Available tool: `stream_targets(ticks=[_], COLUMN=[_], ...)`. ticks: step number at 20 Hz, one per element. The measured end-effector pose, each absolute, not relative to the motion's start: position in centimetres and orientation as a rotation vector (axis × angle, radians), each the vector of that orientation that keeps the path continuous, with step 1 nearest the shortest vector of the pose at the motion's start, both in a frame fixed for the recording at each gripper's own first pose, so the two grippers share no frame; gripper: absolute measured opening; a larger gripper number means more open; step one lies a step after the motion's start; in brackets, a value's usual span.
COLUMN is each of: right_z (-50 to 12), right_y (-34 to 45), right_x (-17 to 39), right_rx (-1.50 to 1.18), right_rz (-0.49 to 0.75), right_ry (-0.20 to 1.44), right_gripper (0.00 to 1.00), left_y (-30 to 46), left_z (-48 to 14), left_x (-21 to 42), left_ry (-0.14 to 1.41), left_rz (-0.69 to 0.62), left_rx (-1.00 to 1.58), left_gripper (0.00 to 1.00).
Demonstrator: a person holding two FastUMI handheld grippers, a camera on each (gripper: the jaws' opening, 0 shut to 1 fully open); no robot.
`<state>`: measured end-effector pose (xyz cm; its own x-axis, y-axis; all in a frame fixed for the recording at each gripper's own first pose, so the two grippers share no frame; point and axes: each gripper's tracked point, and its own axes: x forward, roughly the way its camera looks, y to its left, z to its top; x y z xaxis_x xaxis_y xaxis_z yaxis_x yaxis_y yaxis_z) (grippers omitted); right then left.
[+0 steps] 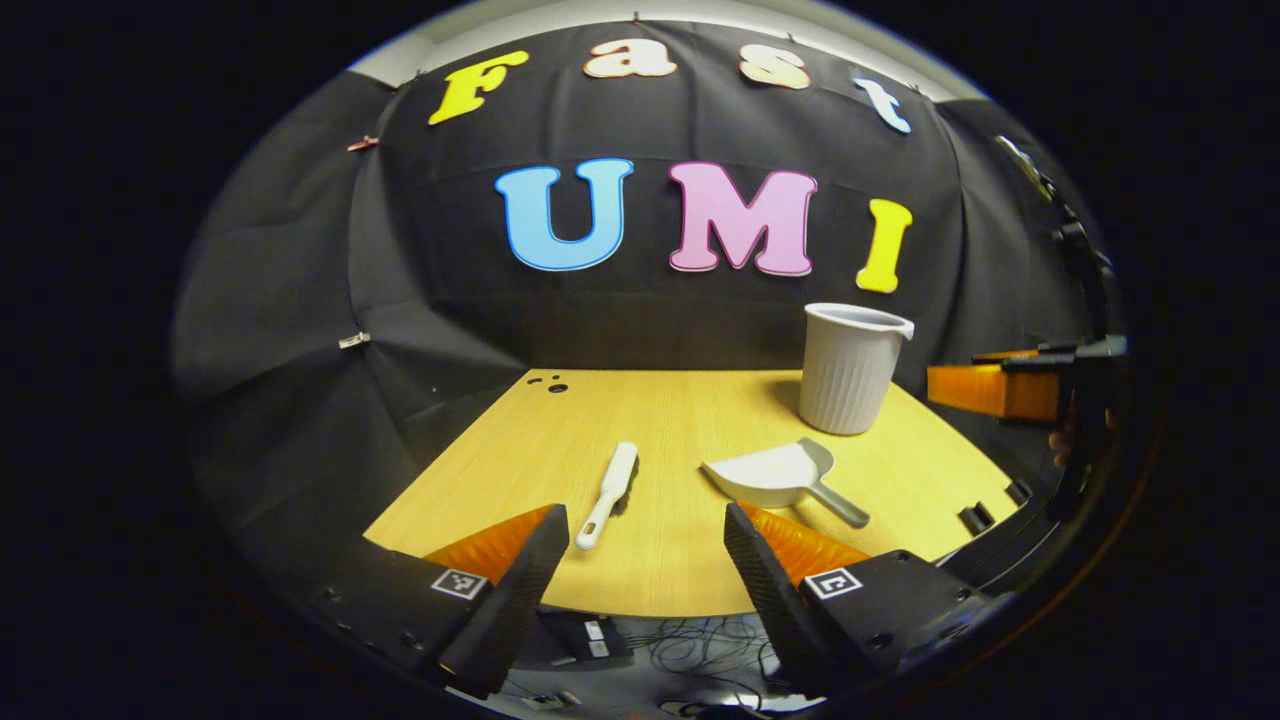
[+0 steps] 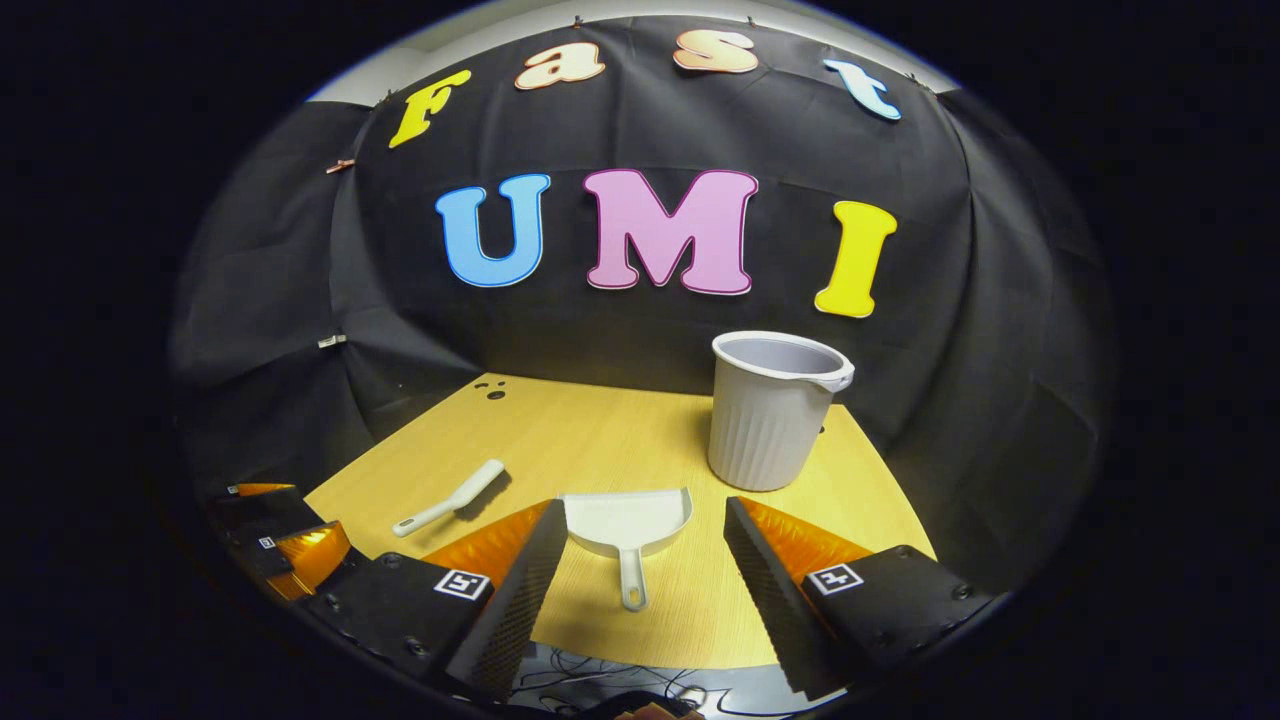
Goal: Pick up the small broom and dustpan from the desktop, sweep the trash into the dustpan with the broom, and then empty the trash into the garbage bin.
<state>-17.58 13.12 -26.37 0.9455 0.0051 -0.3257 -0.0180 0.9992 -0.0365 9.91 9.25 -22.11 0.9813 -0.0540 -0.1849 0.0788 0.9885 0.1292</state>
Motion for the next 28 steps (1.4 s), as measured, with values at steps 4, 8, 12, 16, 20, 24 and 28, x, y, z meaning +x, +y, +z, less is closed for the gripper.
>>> stream_targets(ticks=[4, 8, 12, 16, 20, 24, 28], right_z=[-26.8, -27.2, -27.8, -27.3, -26.8, -26.5, -27.7], right_y=[13.2, 11.0, 8.2, 5.4, 2.8, 1.4, 2.7], right_x=[-15.7, -15.5, -14.9, -14.6, -14.0, -13.1, -12.6], right_rx=[-0.037, -0.056, -0.050, -0.053, -0.055, -0.011, 0.006], right_rz=[0.034, 0.051, 0.077, 0.136, 0.158, 0.149, 0.192], right_ry=[0.350, 0.367, 0.376, 0.374, 0.359, 0.351, 0.397], right_gripper=[0.99, 0.98, 0.98, 0.98, 0.98, 0.98, 0.98], left_y=[9.2, 8.3, 5.0, 1.8, -1.4, -2.7, -3.2], left_z=[-21.7, -20.3, -18.6, -18.5, -18.7, -17.0, -16.6], left_x=[10.1, 11.9, 13.3, 14.2, 15.2, 15.3, 14.3], left_ry=[0.190, 0.156, 0.115, 0.113, 0.135, 0.107, 0.082], left_rz=[-0.069, -0.003, 0.051, 0.113, 0.116, 0.124, 0.137], left_rx=[0.106, 0.059, -0.002, -0.029, -0.061, -0.012, -0.010], left_gripper=[0.99, 0.99, 0.99, 0.99, 0.99, 0.99, 0.99])
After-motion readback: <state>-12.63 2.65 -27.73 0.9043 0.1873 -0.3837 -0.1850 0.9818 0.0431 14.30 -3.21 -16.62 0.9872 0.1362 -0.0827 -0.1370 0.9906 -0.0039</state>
